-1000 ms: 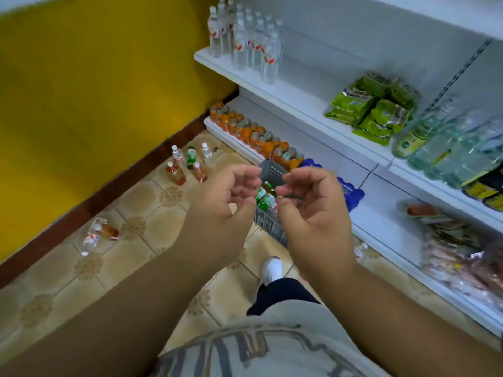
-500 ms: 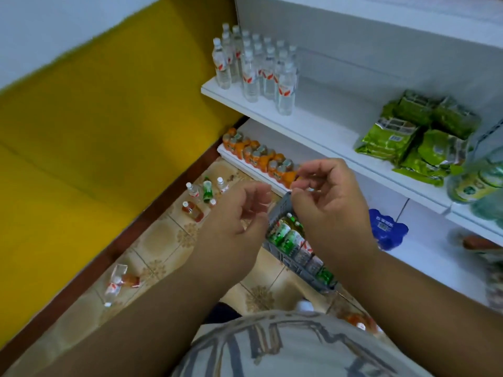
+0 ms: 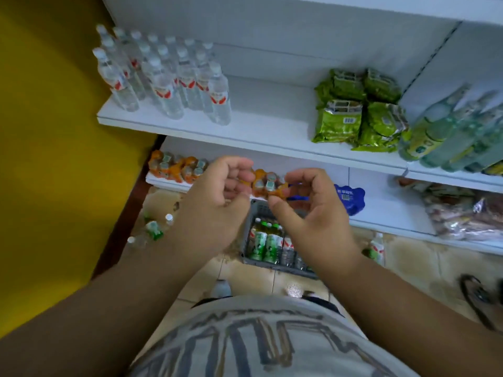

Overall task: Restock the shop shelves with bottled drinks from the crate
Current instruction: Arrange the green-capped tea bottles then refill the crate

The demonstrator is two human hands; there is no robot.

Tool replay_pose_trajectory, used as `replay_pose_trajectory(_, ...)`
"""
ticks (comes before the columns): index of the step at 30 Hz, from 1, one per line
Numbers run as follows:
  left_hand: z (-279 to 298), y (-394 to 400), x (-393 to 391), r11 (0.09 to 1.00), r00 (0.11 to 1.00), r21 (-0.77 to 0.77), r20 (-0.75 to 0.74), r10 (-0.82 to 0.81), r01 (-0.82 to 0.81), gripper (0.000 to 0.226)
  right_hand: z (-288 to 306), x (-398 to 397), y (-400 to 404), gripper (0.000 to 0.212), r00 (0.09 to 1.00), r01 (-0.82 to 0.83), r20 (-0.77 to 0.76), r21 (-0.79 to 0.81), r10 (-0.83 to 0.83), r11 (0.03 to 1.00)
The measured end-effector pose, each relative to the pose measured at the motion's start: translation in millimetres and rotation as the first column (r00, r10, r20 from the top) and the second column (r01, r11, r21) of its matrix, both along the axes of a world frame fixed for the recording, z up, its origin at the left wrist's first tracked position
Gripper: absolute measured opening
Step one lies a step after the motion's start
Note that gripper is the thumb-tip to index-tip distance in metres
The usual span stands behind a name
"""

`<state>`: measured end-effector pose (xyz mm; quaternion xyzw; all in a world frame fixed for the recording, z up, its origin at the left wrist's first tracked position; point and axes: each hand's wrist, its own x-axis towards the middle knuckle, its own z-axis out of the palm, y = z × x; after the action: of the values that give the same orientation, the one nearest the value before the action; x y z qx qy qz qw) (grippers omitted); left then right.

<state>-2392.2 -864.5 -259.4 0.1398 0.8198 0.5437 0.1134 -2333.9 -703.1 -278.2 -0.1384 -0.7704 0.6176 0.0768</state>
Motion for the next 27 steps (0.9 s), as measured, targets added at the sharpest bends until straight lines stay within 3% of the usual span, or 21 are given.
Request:
replay_pose_trajectory(6,-51,-20,-46,0.996,0.997,-0.061,0.037,-0.069,0.072,0.037,-51,-23,-29,0.043,0.987,0.098,0.119,0.052,-0.104,0.994)
replay_pose_trajectory(10,-127,2,-65,0.99,0.988,-0.11,0.137,-0.067,0.083,0.033,-124,-39,-20,0.038,0.954,0.188,0.227,0.058,-0.197,0.98)
replay_pose_trajectory(15,-272,39,-83,0.984,0.935,-0.178,0.35,0.053,0.011,0.03,-260,-61,-7,0.035,0.873,0.254,0.402,0.106,-0.275,0.961)
replay_pose_trajectory(20,-425,63,-87,0.968,0.881,-0.249,0.462,0.099,0.022,0.028,-416,-67,8,0.026,0.78,0.266,0.548,0.146,-0.302,0.953)
replay_pose_trajectory(27,-605,85,-79,0.907,0.823,-0.42,0.525,0.218,0.027,0.035,-610,-77,41,0.03,0.703,0.031,0.686,0.234,-0.188,0.972)
